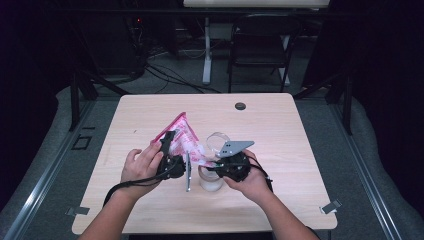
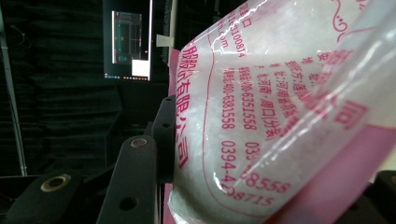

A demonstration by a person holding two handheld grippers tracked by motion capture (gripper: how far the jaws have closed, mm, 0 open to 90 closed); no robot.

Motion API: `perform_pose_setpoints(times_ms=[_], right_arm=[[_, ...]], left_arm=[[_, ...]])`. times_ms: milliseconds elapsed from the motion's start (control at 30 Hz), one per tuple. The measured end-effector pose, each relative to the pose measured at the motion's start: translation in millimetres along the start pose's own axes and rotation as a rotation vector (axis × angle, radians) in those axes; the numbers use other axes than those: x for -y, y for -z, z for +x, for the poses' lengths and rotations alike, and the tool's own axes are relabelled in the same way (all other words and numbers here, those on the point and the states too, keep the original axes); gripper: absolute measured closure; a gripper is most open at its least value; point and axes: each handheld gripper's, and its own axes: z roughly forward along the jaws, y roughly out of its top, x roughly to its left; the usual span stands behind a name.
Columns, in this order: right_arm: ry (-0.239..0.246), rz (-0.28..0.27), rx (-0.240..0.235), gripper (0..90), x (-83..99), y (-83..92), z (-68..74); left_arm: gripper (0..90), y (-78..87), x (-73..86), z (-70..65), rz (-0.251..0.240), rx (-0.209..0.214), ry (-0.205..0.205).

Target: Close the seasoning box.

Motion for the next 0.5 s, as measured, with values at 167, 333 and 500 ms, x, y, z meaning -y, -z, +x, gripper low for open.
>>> perform_pose_setpoints(times_ms=[167,333,500], right_arm=[[-0.002,0.007,0.000,88.2,0.7,-1.5,-0.2],[-0.008,0.008,0.000,88.2,1.5,-2.6,-0.7],[0.000,0.013,-0.003,88.2,2.0,-4.5,-0.6]], left_arm=[[62.1,-0.6,0.3,-1.6,0.002,0.008,0.000],[62.1,-0.5,0.2,-2.2,0.007,0.008,-0.004],[62.0,-0.2,0.3,-2.4,0.009,0.007,-0.009]])
